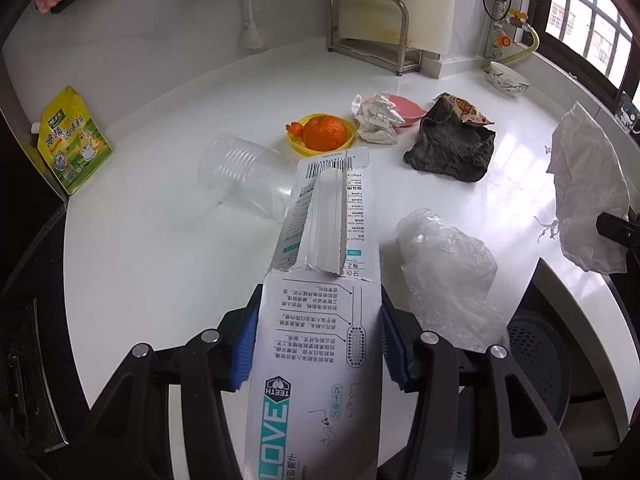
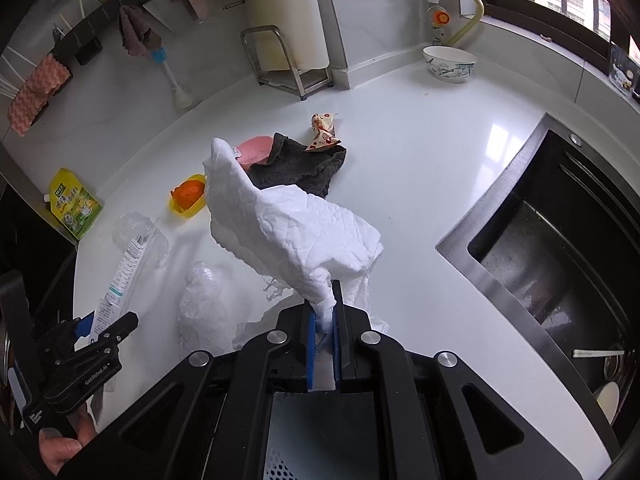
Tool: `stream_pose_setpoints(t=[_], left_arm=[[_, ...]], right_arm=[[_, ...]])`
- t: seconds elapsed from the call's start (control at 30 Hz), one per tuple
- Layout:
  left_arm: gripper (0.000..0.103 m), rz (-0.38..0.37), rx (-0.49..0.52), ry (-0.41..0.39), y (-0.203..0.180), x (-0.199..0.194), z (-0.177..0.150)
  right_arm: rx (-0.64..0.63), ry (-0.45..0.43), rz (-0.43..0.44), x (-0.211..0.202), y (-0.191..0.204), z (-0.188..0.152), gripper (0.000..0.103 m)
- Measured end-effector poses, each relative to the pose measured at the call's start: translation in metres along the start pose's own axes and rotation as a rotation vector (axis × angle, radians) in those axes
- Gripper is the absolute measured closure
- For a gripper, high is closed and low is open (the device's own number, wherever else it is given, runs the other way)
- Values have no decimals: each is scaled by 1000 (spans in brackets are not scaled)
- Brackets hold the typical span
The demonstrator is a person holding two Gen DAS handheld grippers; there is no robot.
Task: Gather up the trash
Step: 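Carry the white paper and the LOVE box over the grey bin with both tools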
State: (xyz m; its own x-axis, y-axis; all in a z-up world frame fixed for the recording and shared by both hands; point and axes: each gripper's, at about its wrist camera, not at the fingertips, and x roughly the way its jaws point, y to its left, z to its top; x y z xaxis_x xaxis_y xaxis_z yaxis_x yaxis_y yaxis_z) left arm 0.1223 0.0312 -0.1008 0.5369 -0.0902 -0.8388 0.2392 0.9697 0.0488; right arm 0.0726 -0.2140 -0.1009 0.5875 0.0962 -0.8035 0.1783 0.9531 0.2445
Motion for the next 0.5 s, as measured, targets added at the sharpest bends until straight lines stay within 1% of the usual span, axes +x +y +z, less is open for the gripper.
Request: stream_pose_setpoints(t=[0.13,0.27,0.4,0.5], left_arm=[[52,-3,0,-16,-10,-25,-2],[52,-16,4,-24,-28,-49,-14],[52,-42,23,-25,-55,-69,-31],[52,-76,51,-29,-80,-81,-44]], right_arm=[[7,3,0,-19,-9,-15,96],[24,7,4,-39,-24,-31,96],[25,20,10,-56,-41,-50,96],[16,37,5,-64,-55,-66,96]])
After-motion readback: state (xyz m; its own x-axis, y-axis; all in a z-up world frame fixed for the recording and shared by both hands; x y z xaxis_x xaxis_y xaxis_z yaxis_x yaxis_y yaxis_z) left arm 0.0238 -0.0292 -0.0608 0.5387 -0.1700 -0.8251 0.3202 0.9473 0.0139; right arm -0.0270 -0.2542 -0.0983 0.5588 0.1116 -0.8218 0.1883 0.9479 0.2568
